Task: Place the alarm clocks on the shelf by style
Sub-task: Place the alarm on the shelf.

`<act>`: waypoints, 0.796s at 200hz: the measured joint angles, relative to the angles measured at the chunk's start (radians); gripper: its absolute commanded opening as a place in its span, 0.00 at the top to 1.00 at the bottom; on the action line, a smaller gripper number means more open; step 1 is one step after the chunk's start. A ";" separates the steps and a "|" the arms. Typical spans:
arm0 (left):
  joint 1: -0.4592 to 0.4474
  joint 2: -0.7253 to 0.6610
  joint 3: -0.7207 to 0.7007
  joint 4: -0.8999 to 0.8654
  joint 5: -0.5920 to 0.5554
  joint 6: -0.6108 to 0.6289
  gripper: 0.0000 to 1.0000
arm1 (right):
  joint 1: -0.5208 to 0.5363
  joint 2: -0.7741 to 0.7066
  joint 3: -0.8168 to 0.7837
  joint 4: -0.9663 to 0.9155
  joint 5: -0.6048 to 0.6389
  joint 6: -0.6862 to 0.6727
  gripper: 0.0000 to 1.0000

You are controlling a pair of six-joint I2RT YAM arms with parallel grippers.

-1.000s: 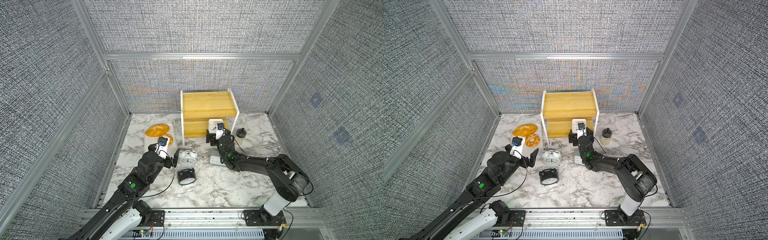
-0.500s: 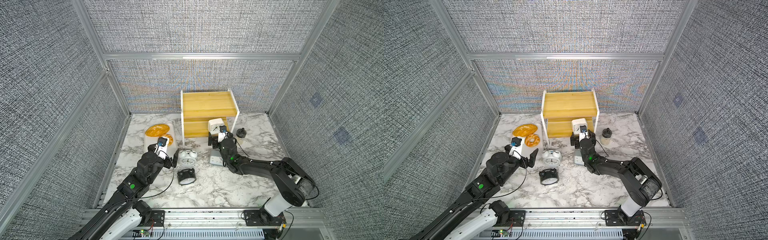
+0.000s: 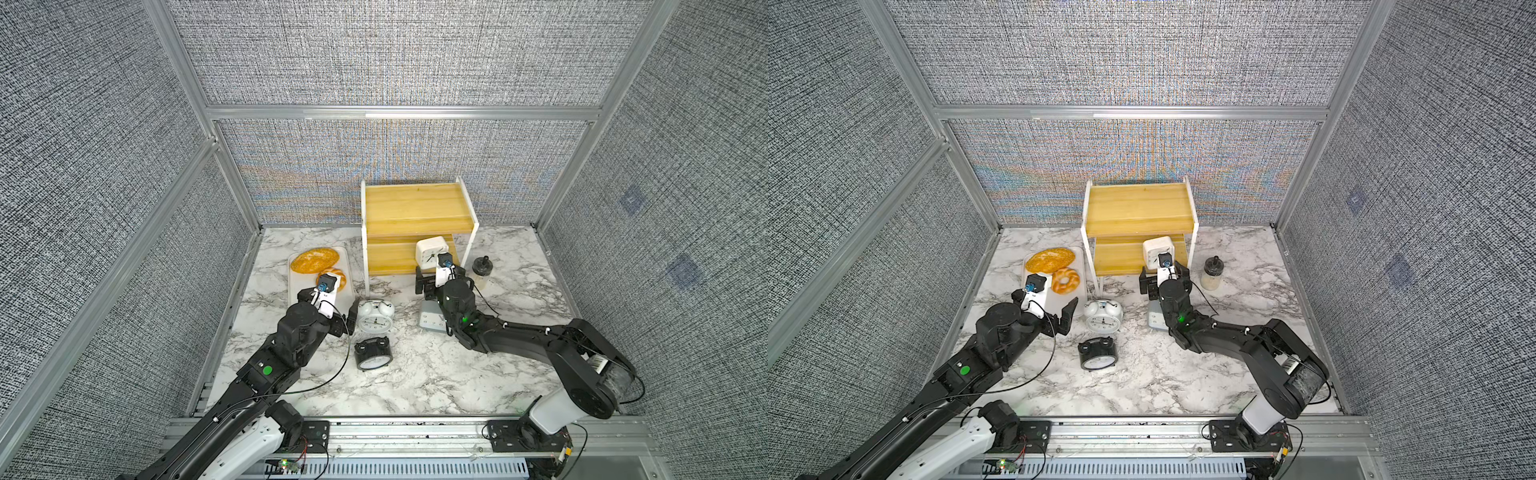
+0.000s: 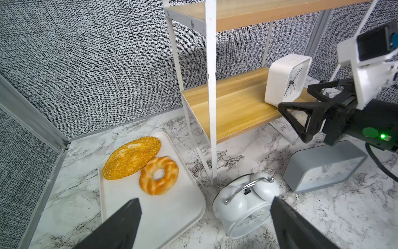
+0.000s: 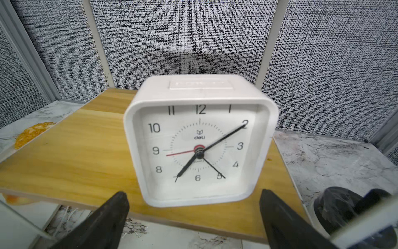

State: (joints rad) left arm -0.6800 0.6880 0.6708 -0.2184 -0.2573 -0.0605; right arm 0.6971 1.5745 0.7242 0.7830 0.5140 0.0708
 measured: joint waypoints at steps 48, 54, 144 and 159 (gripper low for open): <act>0.000 -0.004 0.000 0.000 0.005 0.000 0.00 | 0.010 -0.051 -0.045 -0.035 -0.014 0.000 0.01; 0.000 -0.004 0.000 0.000 0.005 0.000 0.00 | 0.010 -0.059 -0.050 -0.038 -0.025 0.000 0.01; 0.000 -0.004 -0.002 0.000 0.005 0.000 0.00 | 0.016 -0.123 -0.088 -0.064 -0.115 -0.027 0.81; 0.000 -0.003 -0.002 0.000 0.003 0.000 0.00 | 0.016 -0.124 -0.088 -0.062 -0.129 -0.032 0.87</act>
State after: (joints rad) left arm -0.6800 0.6846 0.6689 -0.2184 -0.2543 -0.0605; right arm 0.7128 1.4506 0.6365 0.7212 0.3855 0.0383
